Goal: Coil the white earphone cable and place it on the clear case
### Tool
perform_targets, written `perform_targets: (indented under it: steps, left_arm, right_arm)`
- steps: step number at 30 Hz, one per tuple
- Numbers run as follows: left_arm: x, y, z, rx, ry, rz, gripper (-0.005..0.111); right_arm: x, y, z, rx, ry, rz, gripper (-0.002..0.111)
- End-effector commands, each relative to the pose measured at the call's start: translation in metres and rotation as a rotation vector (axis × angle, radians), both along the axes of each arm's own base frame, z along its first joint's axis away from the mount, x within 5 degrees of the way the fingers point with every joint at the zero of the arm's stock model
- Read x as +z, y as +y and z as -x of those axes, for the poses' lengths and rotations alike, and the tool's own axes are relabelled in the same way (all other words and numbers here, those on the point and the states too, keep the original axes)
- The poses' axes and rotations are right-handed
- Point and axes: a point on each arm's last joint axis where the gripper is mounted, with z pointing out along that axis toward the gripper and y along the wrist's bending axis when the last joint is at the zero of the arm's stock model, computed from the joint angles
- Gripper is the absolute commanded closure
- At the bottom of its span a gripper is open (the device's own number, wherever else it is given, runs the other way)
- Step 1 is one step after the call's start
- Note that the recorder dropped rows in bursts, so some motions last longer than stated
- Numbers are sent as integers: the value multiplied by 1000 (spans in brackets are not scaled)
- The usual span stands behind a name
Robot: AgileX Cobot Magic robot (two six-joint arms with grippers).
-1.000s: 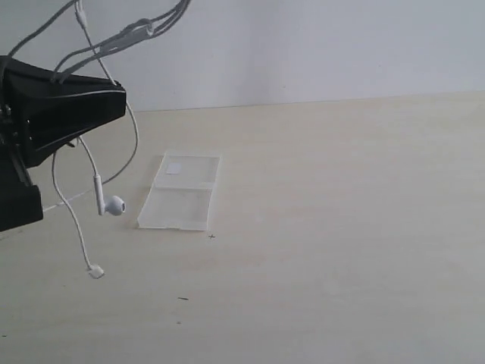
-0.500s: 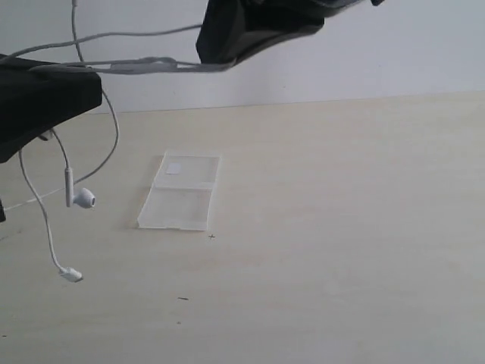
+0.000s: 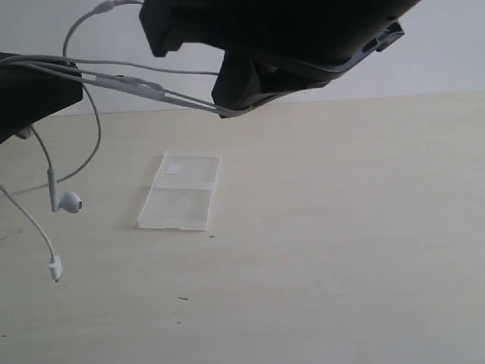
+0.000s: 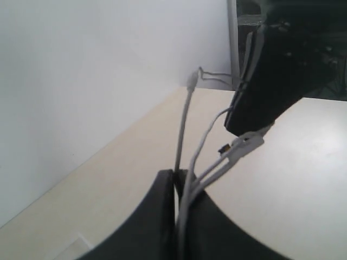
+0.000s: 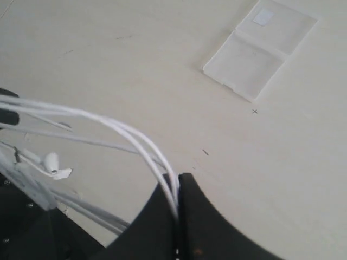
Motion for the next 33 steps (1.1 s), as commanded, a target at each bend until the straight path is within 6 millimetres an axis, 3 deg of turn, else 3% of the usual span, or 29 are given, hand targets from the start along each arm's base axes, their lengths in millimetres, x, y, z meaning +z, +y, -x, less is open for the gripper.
perform_targets:
  steps: [1,6,10,23,28,33]
  left_arm:
    - [1,3,1,37,22,39,107]
    - [-1,2,2,23,49,24,107]
    - [-2,2,2,19,74,40,107]
    - [2,1,2,32,122,149,107]
    - [2,1,2,34,137,161,107]
    - [1,4,0,74,144,168,107]
  right_arm:
    - [-12,-4,0,25,-26,70,108]
    - [-23,-4,-1,66,-38,107,108]
    - [-21,-1,-3,90,-92,72,108]
    - [-27,29,-8,187,-79,-109,107]
    - [-33,31,-7,273,-85,-59,85]
    - [-35,30,-5,323,-91,-26,40]
